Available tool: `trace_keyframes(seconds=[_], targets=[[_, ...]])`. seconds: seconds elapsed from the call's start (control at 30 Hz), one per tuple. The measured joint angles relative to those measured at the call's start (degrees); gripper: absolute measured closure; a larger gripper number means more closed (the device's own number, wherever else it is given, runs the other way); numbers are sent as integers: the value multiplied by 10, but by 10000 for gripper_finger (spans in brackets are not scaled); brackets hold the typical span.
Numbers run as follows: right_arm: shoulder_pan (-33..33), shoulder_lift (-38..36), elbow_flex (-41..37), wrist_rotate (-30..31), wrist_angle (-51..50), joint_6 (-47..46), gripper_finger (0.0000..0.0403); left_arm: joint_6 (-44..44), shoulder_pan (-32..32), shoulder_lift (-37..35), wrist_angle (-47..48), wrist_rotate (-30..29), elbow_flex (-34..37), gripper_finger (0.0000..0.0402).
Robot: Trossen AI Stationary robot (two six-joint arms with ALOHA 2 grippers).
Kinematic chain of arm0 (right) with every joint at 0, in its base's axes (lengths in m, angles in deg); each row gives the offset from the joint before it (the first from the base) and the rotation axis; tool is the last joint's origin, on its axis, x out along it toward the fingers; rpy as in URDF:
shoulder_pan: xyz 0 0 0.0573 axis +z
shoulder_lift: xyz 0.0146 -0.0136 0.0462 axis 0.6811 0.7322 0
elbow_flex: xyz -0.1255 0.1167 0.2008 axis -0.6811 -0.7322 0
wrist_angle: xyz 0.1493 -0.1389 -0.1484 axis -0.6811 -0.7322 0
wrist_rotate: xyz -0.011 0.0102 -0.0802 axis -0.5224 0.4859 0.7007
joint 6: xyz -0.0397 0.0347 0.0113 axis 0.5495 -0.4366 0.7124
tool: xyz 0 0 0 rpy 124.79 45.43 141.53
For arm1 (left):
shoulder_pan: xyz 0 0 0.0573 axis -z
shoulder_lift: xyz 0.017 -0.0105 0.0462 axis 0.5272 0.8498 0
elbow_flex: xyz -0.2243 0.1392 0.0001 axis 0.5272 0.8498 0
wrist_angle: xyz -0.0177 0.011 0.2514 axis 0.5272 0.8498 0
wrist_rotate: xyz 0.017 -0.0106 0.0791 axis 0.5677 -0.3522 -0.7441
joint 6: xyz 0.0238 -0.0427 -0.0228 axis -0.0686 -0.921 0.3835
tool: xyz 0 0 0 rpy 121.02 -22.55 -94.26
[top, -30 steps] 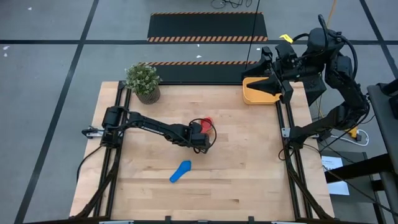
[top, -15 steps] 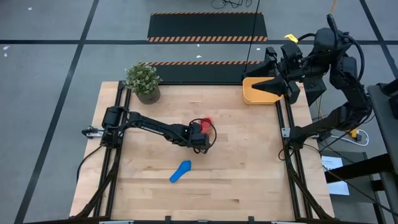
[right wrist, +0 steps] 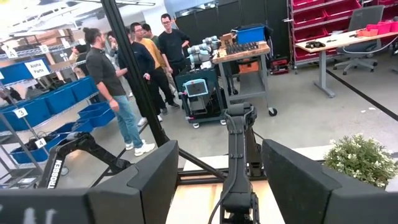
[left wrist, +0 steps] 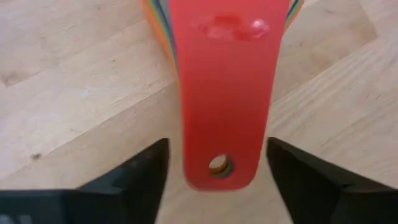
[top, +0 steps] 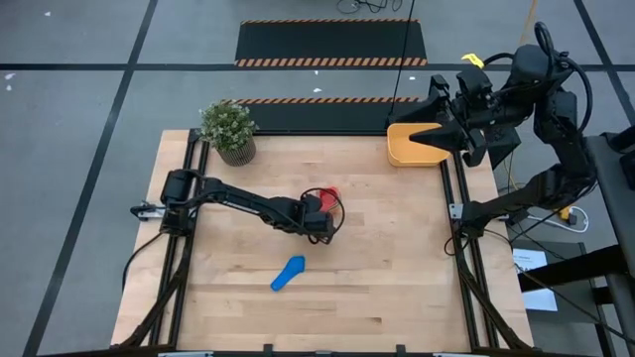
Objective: Nest measuring cups in basket
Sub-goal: Stack the red measuring cup on top of the light blue measuring cup, then stack the blue measuring cup on top of the red measuring cup on the table
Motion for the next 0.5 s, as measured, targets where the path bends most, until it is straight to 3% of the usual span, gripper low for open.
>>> trace_keyframes(seconds=[0.13, 0.23, 0.5], targets=[[0, -5, 0, 0, -11, 0, 177, -22, 6, -20, 39, 3, 0, 51], [0, -10, 0, -2, -21, 0, 177, -34, 15, -41, 86, 15, 1, 18], [0, -20, 0, -3, -58, 2, 177, -8, 86, -90, 138, 65, 0, 33]])
